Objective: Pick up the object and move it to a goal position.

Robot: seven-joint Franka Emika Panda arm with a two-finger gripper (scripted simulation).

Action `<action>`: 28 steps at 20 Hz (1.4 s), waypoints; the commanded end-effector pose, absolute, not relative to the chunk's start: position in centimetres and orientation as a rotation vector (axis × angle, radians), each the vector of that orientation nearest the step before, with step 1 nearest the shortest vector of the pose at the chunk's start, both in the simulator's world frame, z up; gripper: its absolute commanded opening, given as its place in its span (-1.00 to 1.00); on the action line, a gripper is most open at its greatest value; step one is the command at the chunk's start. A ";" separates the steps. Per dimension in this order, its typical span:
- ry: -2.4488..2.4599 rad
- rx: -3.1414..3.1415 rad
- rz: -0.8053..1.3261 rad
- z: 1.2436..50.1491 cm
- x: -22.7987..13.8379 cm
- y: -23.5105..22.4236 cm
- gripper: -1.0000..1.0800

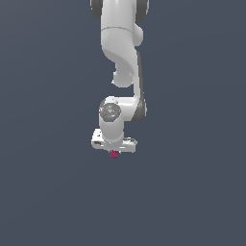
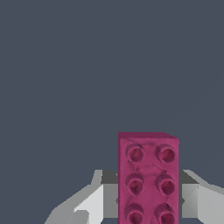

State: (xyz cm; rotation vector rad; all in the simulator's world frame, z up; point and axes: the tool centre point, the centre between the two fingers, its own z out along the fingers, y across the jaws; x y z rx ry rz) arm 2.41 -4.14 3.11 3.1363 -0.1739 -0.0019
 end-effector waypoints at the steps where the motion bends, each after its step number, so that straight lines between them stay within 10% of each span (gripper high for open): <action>1: -0.172 3.137 0.000 4.2 3.3 -2.5 -1.00; 28: -0.172 3.137 0.000 14.6 13.4 14.3 -1.00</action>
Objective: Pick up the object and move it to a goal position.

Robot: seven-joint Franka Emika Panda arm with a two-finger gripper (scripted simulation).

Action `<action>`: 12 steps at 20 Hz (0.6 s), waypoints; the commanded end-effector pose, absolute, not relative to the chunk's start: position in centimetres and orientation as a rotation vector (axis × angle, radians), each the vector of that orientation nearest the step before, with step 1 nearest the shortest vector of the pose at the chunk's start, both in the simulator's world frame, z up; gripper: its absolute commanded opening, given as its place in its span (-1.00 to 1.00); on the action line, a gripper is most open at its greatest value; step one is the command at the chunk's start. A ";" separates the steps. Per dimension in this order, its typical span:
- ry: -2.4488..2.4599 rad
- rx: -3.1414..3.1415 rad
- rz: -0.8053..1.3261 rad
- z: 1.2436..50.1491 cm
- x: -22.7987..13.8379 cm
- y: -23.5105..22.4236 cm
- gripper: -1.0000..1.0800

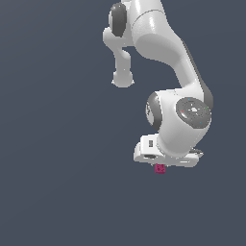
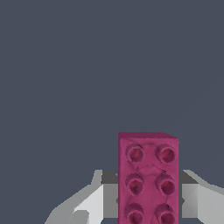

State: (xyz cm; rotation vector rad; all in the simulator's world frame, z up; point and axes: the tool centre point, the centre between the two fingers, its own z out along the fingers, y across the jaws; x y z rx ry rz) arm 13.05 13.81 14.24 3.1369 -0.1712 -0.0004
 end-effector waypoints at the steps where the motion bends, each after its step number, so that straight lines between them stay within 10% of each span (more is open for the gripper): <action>1: -0.172 3.137 0.000 14.8 13.6 14.6 -1.00; 12: -0.172 3.137 0.000 15.8 14.8 16.3 -1.00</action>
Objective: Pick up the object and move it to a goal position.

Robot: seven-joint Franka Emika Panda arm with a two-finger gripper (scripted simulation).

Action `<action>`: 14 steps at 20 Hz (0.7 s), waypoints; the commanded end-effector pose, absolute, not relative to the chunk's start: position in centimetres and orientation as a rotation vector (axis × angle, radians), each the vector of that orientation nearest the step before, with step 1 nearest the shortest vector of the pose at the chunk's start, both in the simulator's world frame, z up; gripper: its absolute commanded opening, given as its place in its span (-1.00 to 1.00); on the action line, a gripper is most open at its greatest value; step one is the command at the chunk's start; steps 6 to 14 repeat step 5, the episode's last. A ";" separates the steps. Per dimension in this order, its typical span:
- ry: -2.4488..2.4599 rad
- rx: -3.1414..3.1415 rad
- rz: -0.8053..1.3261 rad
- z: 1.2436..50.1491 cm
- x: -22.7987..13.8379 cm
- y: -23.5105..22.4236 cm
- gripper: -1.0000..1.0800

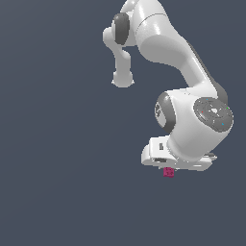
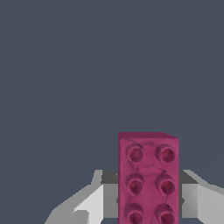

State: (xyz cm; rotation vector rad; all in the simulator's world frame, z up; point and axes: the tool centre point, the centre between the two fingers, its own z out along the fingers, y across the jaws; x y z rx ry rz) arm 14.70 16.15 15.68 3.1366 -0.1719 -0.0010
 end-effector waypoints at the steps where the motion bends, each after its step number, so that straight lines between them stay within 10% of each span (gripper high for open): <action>1: -0.172 3.137 0.000 15.8 14.9 16.3 -1.00; 14: -0.172 3.137 0.000 15.8 14.9 16.4 -1.00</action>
